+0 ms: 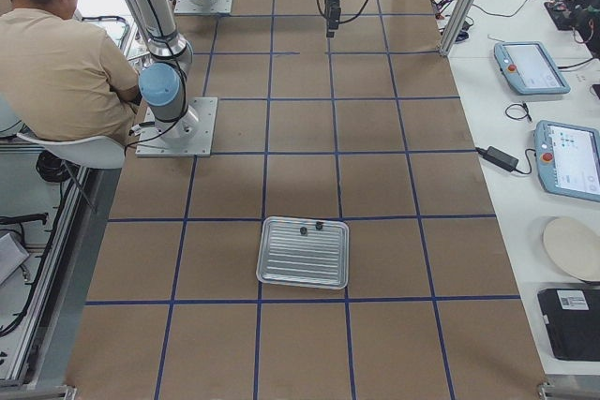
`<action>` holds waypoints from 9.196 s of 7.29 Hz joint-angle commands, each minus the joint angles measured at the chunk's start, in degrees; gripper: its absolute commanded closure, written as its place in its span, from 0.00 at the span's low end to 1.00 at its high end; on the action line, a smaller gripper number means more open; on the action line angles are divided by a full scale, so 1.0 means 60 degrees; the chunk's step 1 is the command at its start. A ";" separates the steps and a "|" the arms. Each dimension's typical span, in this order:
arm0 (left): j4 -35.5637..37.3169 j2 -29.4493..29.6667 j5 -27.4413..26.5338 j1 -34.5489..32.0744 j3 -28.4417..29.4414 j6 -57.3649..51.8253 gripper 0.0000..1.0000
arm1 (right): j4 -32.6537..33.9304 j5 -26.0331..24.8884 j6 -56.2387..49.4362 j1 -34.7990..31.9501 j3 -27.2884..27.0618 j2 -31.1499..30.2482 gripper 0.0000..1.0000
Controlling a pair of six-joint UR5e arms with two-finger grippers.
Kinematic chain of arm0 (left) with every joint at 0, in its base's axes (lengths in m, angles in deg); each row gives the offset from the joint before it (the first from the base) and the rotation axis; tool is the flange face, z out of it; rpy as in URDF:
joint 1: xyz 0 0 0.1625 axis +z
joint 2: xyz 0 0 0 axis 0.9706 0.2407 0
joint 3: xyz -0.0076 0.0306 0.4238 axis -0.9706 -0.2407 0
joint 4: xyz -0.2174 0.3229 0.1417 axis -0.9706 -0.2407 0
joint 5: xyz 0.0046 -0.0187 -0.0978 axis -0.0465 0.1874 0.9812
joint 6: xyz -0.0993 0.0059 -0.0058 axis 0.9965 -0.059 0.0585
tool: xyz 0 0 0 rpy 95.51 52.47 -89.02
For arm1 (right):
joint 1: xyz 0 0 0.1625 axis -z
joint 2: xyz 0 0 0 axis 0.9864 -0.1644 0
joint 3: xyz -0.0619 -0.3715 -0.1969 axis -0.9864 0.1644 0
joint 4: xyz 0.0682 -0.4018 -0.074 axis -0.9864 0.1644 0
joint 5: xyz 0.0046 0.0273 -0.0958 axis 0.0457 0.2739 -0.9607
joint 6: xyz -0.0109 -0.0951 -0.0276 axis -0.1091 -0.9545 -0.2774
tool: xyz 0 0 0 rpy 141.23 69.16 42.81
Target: Place bearing gear from tray to pile
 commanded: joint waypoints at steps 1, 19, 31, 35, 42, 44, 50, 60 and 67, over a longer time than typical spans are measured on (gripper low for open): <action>0.0211 0.0015 -0.0022 0.0077 -0.0032 -0.0058 0.00 | 0.0101 0.0025 0.0003 -0.0001 -0.0029 -0.0007 0.00; 0.0095 -0.0321 -0.0037 0.0078 -0.0252 0.0015 0.00 | 0.6275 -0.0357 -1.3180 0.8698 -0.2763 0.3595 0.09; 0.0169 -0.0307 0.0007 0.0092 -0.0282 -0.0058 0.00 | 0.6797 0.0113 -1.2946 0.8876 -0.2915 0.3832 0.97; 0.0169 -0.0307 0.0007 0.0107 -0.0282 -0.0059 0.00 | 0.3668 0.0216 -0.8947 0.6878 -0.3279 0.0368 0.94; 0.0154 -0.0321 -0.0037 0.0136 -0.0282 -0.0059 0.00 | 0.5056 0.1194 0.4106 -0.1223 -0.3618 0.0265 0.91; 0.0139 -0.0365 -0.0052 0.0136 -0.0282 -0.0059 0.00 | 0.7153 0.1211 0.5258 -0.2661 -0.3618 0.1903 0.91; 0.0124 -0.0351 -0.0052 0.0268 -0.0282 -0.0073 0.00 | 0.8907 0.1021 0.5380 -0.3532 -0.3385 0.3611 0.00; 0.4308 0.3468 0.0036 -0.3197 -0.0441 0.3069 0.00 | 0.2721 -0.1646 -0.8199 0.4617 -0.1801 0.0548 0.04; 0.7141 0.5053 -0.0052 -0.4112 -0.1761 0.3764 0.10 | 0.6298 0.0244 -1.8069 0.8216 -0.1816 0.4003 0.14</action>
